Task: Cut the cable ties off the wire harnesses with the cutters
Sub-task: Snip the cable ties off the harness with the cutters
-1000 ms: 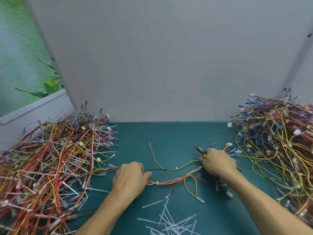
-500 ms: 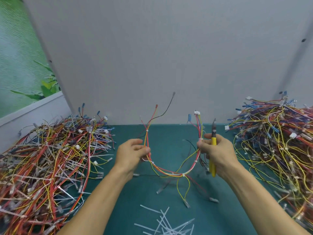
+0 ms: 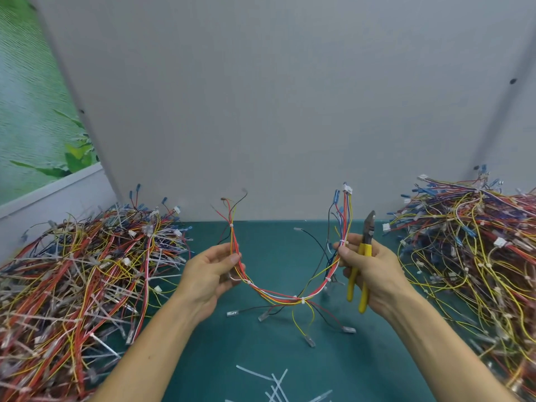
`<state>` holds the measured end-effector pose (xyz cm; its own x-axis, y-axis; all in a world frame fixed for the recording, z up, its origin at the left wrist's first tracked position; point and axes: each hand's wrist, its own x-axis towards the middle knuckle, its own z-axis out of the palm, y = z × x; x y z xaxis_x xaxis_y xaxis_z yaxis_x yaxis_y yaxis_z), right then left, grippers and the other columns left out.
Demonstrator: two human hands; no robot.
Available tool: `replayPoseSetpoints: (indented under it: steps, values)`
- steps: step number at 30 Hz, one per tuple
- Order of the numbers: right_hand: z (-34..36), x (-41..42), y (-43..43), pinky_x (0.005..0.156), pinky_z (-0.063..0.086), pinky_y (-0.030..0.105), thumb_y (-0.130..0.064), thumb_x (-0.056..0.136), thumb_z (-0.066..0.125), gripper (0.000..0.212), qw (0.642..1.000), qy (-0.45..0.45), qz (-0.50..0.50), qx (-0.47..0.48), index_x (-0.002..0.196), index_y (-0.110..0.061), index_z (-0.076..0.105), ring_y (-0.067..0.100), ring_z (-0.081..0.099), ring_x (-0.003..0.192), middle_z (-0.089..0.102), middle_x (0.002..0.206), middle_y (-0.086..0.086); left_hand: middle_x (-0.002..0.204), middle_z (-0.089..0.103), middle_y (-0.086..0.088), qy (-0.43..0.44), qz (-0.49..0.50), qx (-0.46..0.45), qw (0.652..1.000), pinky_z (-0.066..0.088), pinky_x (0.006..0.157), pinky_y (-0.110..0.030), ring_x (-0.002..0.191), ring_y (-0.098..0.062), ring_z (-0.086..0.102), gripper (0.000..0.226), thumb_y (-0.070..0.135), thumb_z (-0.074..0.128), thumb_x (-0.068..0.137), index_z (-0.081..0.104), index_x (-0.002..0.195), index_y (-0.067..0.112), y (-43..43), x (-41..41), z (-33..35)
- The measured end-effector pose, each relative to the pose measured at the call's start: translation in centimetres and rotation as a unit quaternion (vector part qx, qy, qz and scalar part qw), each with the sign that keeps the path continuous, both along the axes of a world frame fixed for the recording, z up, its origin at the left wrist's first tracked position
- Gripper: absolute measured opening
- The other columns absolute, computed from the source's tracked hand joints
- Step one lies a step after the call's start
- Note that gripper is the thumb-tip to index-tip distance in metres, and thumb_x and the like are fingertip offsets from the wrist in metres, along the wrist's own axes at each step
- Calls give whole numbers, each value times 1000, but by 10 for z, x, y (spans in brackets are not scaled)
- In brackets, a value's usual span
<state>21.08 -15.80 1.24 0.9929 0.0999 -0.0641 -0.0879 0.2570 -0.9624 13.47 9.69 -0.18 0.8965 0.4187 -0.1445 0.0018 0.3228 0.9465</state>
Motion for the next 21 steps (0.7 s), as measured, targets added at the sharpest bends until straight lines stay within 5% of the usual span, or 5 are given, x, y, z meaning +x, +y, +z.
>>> replayPoseSetpoints:
  steps: [5,21]
  values:
    - [-1,-1,-3,62,47,30,5,86,62,19,999,3,28,21,98,-10,61,16,61,61,75,84,7,89,75,-8,-25,-32,-37,998,58,62,-33,70,-21,71,17,-1,51,92,64,99,7,0,-3,-1]
    - [17,11,-22,57,51,26,5,89,57,17,989,-31,-50,138,87,-11,58,15,64,64,68,73,-1,83,71,-5,-95,-18,-115,989,60,64,-38,76,-23,73,27,-11,44,91,61,97,9,6,-1,16]
